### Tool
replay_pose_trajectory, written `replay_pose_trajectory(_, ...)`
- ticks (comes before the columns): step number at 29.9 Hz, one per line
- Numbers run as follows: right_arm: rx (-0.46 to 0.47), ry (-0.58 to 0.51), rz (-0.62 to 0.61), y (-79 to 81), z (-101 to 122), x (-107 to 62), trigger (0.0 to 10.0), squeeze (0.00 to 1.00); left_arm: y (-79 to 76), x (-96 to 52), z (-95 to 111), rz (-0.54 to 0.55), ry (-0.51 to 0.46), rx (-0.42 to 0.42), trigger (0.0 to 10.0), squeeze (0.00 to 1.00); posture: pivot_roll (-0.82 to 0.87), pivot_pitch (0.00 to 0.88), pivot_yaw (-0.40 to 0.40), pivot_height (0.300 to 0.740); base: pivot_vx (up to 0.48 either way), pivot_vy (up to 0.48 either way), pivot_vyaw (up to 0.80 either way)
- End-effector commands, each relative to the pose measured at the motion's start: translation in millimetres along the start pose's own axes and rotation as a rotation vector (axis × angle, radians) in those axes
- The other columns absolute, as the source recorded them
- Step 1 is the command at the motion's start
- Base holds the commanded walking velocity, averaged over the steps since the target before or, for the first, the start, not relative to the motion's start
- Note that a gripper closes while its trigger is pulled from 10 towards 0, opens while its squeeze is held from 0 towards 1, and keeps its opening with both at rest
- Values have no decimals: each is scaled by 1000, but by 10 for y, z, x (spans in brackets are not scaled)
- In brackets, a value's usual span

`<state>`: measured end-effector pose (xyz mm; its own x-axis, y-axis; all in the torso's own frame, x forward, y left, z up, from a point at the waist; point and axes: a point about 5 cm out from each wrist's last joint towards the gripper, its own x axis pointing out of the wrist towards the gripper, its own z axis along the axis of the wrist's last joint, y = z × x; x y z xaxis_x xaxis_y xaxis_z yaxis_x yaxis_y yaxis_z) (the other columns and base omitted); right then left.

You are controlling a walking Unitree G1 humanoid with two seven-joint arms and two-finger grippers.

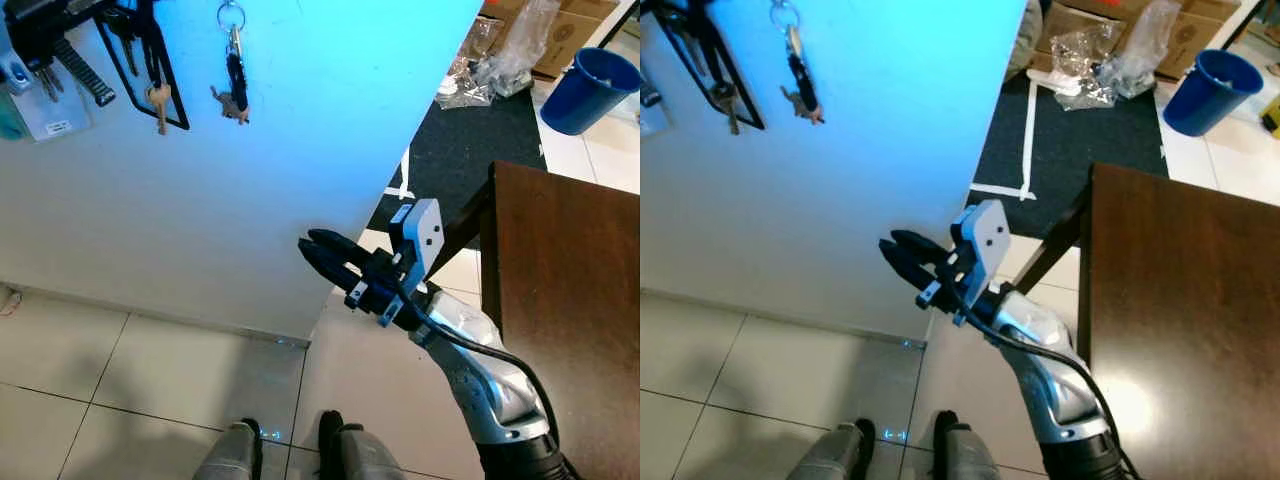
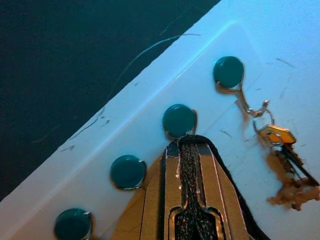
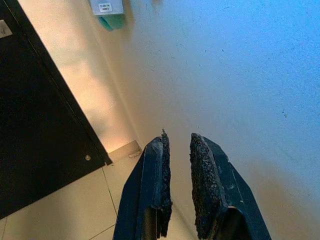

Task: Hang keys on a hook

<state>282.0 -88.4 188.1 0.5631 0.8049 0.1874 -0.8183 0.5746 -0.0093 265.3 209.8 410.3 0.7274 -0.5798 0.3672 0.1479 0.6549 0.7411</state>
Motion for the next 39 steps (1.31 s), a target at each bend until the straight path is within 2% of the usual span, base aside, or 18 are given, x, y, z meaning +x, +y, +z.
replay_pose_trajectory(1, 9, 11, -5, 10, -47, -24, 10000, 0, -48, -14, 43, -27, -20, 4, 10000, 0, 123, 207, 16, 740, 0, 0, 0)
replay_pose_trajectory(11, 8, 11, 0, 9, -48, -13, 10000, 0, -128, 25, 29, -26, -39, -26, 10000, 0, 121, 201, 14, 740, 0, 0, 0)
replay_pose_trajectory(20, 6, 11, 0, 9, -50, -14, 10000, 0, -317, 122, 37, -66, -78, -86, 10000, 0, 119, 198, 13, 740, 0, 0, 0)
replay_pose_trajectory(26, 7, 12, -3, 9, -54, -16, 10000, 0, -523, 132, -69, -109, -31, -105, 10000, 0, 118, 202, 16, 740, 0, 0, 0)
replay_pose_trajectory(31, 7, 13, -7, 11, -56, -24, 10000, 0, -487, 91, -177, -57, 47, -97, 10000, 0, 119, 207, 18, 740, 0, 0, 0)
replay_pose_trajectory(32, 8, 14, -7, 13, -58, -27, 10000, 0, -479, 69, -196, -54, 64, -96, 10000, 506, 120, 209, 18, 740, 0, 0, 0)
replay_pose_trajectory(33, 9, 14, -8, 13, -59, -30, 10000, 0, -475, 55, -206, -54, 75, -94, 10000, 506, 120, 209, 18, 740, 0, 0, 0)
replay_pose_trajectory(34, 10, 14, -7, 15, -61, -31, 10000, 0, -480, 30, -204, -66, 78, -91, 10000, 1000, 124, 211, 16, 740, 0, 0, 0)
replay_pose_trajectory(37, 11, 15, -7, 16, -64, -31, 10000, 0, -483, 6, -198, -75, 79, -89, 10000, 1000, 124, 211, 16, 740, 0, 0, 0)
replay_pose_trajectory(39, 12, 16, -4, 17, -69, -25, 10000, 0, -472, -29, -172, -75, 83, -33, 10000, 1000, 131, 213, 13, 740, 0, 0, 0)
